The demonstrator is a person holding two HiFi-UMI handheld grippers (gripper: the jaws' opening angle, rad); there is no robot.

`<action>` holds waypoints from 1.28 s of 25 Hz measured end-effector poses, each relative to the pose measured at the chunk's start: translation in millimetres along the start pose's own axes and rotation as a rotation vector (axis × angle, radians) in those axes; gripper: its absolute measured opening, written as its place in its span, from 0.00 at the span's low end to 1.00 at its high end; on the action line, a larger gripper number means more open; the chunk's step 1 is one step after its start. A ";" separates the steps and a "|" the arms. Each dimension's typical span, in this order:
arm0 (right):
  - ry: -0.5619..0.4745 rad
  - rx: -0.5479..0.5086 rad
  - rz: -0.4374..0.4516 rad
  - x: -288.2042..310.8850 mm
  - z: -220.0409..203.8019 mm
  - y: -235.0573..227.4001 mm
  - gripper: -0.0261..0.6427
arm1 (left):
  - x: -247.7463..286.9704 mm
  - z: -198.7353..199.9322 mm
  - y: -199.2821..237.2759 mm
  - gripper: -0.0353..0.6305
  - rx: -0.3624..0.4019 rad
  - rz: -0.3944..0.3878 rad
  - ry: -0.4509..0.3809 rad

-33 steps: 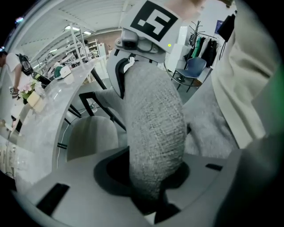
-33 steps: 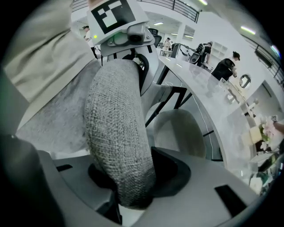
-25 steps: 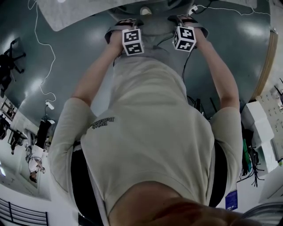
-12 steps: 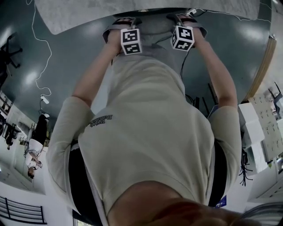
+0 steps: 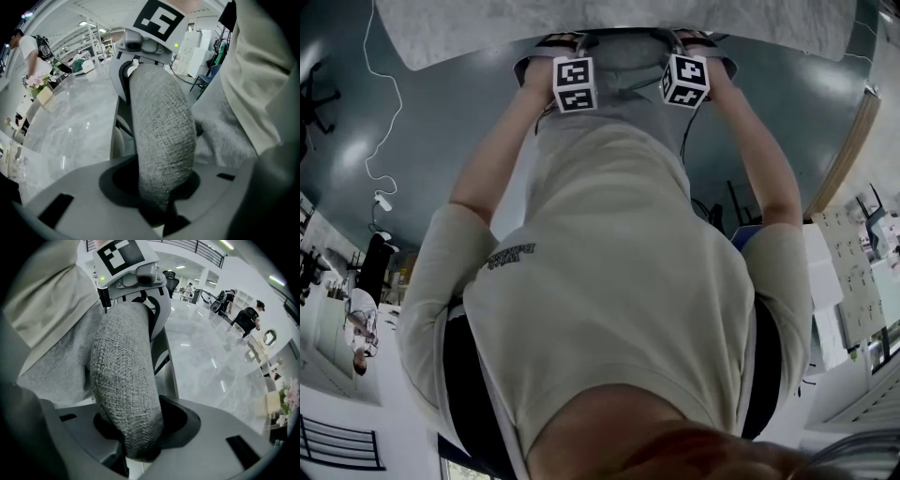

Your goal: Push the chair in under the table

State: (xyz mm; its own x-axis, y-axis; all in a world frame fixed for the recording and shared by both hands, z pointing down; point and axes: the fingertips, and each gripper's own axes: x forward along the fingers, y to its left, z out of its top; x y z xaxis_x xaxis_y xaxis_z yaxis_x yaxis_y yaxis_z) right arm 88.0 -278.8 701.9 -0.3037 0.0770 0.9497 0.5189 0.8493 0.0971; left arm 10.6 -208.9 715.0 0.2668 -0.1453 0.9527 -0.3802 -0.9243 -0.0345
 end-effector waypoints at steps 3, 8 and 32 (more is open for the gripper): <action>0.003 -0.008 0.007 -0.1 -1.7 -0.4 0.28 | 0.4 1.4 0.8 0.22 0.014 -0.014 0.000; 0.000 -0.005 0.006 -0.2 -2.2 -0.1 0.28 | 1.2 1.6 0.2 0.22 0.034 -0.029 0.008; -0.019 0.138 0.122 -104.6 16.4 -19.1 0.35 | -103.6 27.7 16.1 0.31 -0.296 -0.094 -0.013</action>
State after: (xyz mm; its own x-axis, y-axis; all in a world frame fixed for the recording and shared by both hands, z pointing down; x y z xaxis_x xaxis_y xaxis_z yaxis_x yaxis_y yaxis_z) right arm 96.8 -294.5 595.9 -0.2611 0.1922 0.9460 0.4387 0.8965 -0.0611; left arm 1.4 -218.4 607.3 0.3238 -0.0703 0.9435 -0.5943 -0.7910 0.1450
